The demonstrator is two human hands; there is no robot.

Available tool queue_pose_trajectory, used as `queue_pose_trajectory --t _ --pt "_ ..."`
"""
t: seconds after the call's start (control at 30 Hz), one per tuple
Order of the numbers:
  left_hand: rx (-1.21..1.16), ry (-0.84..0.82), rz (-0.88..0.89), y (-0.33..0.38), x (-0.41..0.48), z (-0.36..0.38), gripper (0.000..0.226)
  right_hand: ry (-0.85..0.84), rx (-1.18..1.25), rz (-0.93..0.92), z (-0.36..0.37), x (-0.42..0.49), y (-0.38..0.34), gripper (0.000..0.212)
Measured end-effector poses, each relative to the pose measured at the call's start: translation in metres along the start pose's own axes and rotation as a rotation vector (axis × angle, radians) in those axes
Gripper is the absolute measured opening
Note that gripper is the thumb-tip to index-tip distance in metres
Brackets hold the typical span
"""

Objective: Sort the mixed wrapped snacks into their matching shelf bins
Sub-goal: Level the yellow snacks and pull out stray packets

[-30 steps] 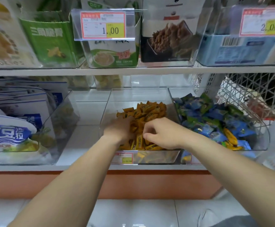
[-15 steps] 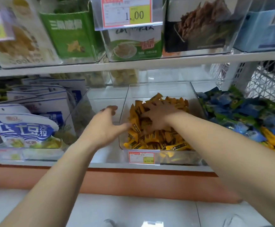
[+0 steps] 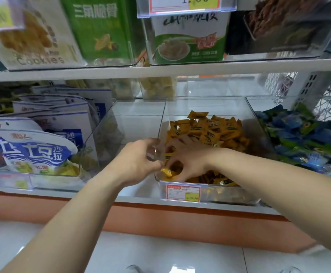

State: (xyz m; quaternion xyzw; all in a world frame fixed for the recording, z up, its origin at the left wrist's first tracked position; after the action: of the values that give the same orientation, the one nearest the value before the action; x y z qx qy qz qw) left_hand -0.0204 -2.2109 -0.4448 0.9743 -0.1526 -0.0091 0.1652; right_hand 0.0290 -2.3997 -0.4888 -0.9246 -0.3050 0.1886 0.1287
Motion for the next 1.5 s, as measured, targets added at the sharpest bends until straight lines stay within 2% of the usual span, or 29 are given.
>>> queue_pose_trajectory --t 0.1,0.17,0.2,0.3,0.33,0.4,0.43,0.47,0.53,0.6,0.67,0.77,0.87,0.93,0.97,1.1,1.23,1.33,1.37,1.43,1.5 --pt "-0.027 -0.002 -0.001 0.001 -0.002 -0.001 0.060 0.182 -0.163 -0.017 -0.011 0.006 0.008 0.040" --pt "-0.037 -0.006 0.000 0.001 -0.002 -0.001 0.059 0.269 -0.221 0.042 -0.024 0.005 0.020 0.032" --pt "-0.041 -0.009 0.000 0.000 -0.002 0.000 0.059 0.287 -0.208 0.100 -0.031 0.003 0.026 0.035" --pt "-0.050 -0.027 -0.003 -0.002 -0.001 0.000 0.062 0.298 -0.125 0.246 -0.046 -0.010 0.030 0.056" --pt "-0.051 -0.031 -0.004 -0.002 -0.001 0.000 0.062 0.346 -0.065 0.235 -0.048 -0.017 0.026 0.055" --pt "-0.056 -0.038 -0.009 -0.003 0.001 -0.001 0.061 0.482 0.156 0.107 -0.049 -0.032 0.010 0.037" --pt "-0.060 -0.042 -0.012 -0.002 0.001 -0.001 0.060 0.483 0.301 0.022 -0.046 -0.040 0.002 0.027" --pt "-0.066 -0.044 -0.015 -0.002 0.002 -0.001 0.060 0.391 0.432 -0.039 -0.042 -0.046 -0.007 0.021" --pt "-0.065 -0.044 -0.017 -0.001 0.002 -0.001 0.061 0.079 0.573 -0.087 -0.025 -0.055 -0.024 0.023" --pt "-0.061 -0.041 -0.022 0.000 0.002 -0.001 0.061 -0.144 0.502 -0.057 -0.005 -0.056 -0.034 0.030" --pt "-0.054 -0.045 -0.026 0.000 0.002 -0.001 0.061 -0.269 0.372 0.003 0.007 -0.051 -0.034 0.030" --pt "-0.038 -0.046 -0.023 0.001 0.000 -0.001 0.062 -0.356 0.396 0.119 0.004 -0.048 -0.026 0.032" --pt "-0.035 -0.048 -0.027 0.001 -0.002 -0.002 0.063 -0.336 0.438 0.120 -0.002 -0.049 -0.016 0.057" --pt "-0.028 -0.049 -0.021 0.001 -0.003 -0.002 0.064 -0.244 0.463 0.185 -0.006 -0.048 -0.008 0.080" --pt "-0.027 -0.051 -0.019 0.002 -0.004 -0.002 0.065 -0.182 0.462 0.234 -0.009 -0.048 -0.004 0.083" --pt "-0.021 -0.053 -0.015 0.003 -0.006 -0.002 0.065 -0.038 0.310 0.210 -0.025 -0.053 0.009 0.051" --pt "0.013 -0.027 -0.016 0.002 -0.007 -0.004 0.063 0.157 0.376 0.163 -0.046 -0.068 0.013 0.035" --pt "0.047 0.114 -0.014 0.010 -0.007 -0.010 0.068 0.272 0.418 0.106 -0.056 -0.091 0.008 0.024" --pt "0.072 0.197 0.002 0.015 -0.007 -0.013 0.068 0.256 0.436 0.109 -0.055 -0.100 0.005 0.022" --pt "0.094 0.318 0.073 0.030 -0.007 -0.018 0.058 0.106 0.389 0.163 -0.047 -0.114 -0.001 0.029" --pt "0.064 0.282 0.160 0.049 -0.007 -0.014 0.043 -0.091 0.285 0.242 -0.034 -0.123 -0.004 0.037"
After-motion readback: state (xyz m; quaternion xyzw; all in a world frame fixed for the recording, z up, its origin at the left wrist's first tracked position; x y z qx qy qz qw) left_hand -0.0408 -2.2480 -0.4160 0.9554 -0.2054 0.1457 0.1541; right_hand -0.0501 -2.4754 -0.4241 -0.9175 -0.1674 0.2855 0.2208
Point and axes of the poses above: each hand's wrist, its own x-axis towards the middle knuckle, its own z-axis out of the palm, y = z × x, the point moved 1 cm from there along x, towards the middle knuckle, and after that the axes turned 15 degrees about x, right-handed, at the moved point
